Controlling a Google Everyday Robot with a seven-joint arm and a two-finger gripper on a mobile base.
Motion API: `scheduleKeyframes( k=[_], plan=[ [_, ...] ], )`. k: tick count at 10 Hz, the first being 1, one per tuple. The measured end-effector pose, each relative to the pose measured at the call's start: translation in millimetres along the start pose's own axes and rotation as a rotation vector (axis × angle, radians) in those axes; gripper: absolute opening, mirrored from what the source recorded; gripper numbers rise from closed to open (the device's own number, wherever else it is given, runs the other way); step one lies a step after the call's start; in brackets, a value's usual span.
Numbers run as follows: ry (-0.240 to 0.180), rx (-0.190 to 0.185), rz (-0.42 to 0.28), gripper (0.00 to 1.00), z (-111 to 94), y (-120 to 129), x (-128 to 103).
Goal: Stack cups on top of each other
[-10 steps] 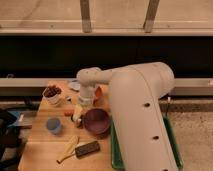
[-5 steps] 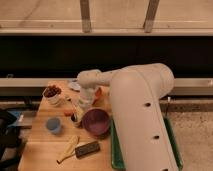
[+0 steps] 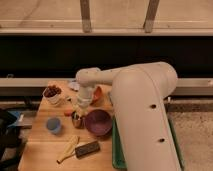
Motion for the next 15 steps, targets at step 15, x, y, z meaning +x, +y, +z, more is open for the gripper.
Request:
scheduleKeyframes(
  k=[15],
  plan=[
    [0.001,0.013,-0.432,0.00,-25.2,150.8,-85.5]
  ],
)
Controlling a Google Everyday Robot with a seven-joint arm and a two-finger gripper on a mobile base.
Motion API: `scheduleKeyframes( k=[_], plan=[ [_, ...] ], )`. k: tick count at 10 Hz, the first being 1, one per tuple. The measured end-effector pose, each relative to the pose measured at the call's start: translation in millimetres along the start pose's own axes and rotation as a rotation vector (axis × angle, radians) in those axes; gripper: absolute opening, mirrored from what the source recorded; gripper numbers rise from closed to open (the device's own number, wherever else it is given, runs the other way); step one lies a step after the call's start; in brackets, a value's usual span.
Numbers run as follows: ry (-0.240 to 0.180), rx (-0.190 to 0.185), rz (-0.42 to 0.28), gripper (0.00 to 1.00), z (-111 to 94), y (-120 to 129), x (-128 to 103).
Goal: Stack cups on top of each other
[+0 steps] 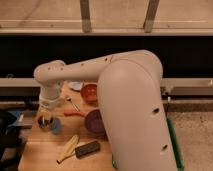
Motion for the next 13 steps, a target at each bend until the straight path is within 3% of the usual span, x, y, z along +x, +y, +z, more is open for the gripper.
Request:
scheduleKeyframes(
  k=[3,7,13],
  plan=[
    [0.027,0.035,0.031,0.00,1.8,-25.8,5.6],
    [0.042,0.039,0.085,0.02,19.1,-46.5,17.3],
    [0.047,0.039,0.121,0.49,25.3,-53.0,27.0]
  ],
)
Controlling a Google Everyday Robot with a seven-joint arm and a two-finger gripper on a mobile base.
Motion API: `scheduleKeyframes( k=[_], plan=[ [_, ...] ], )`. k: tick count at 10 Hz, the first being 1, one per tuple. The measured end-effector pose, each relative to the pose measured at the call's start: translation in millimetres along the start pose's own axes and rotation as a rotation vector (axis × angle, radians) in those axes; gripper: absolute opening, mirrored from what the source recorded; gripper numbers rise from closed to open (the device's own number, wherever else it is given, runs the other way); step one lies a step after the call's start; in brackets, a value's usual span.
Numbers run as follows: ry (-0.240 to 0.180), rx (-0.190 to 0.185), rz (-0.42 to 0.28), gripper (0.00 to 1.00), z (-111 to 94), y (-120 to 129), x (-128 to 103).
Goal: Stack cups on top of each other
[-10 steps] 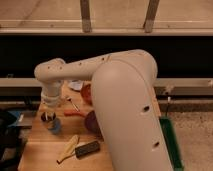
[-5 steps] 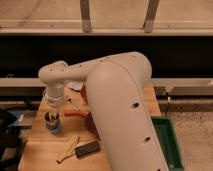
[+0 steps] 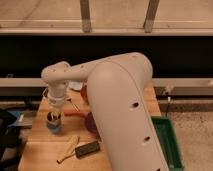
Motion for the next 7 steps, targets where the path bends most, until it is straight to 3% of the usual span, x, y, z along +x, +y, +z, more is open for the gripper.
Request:
scheduleKeyframes(
  k=[2,4,7],
  plan=[
    [0.003,-0.009,-0.001,0.56,2.6,3.9,0.8],
    [0.005,-0.017,0.001,0.72,4.3,7.2,2.9],
    [-0.001,-0.024,0.000,0.74,3.3,10.2,6.9]
  ],
)
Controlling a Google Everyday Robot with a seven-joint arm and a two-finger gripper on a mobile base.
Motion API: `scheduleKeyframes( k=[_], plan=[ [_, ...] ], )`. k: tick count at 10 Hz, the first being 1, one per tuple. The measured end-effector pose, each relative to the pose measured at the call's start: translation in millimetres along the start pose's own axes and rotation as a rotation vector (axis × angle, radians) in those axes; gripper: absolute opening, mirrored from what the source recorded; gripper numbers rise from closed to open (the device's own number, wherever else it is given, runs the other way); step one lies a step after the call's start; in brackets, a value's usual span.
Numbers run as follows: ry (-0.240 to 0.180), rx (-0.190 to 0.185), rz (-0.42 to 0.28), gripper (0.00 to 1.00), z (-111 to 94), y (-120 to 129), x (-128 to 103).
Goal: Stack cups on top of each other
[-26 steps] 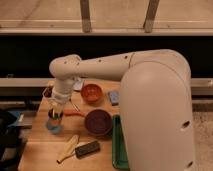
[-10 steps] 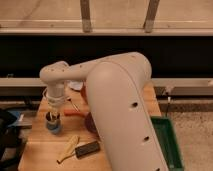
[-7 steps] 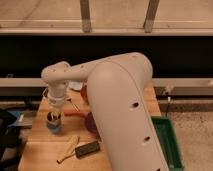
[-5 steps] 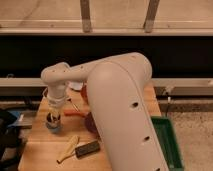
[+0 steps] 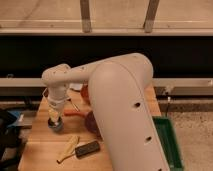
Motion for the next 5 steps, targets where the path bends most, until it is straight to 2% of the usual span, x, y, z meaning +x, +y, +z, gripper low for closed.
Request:
scheduleKeyframes(
  k=[2,4,5],
  plan=[
    [-0.020,0.013,-0.004,0.74,-11.7,1.2,-0.6],
    [-0.061,0.059,0.003,0.74,-39.0,-0.9,-4.4],
    [-0.067,0.069,0.010,0.74,-44.2,-3.6,-2.7]
  ],
)
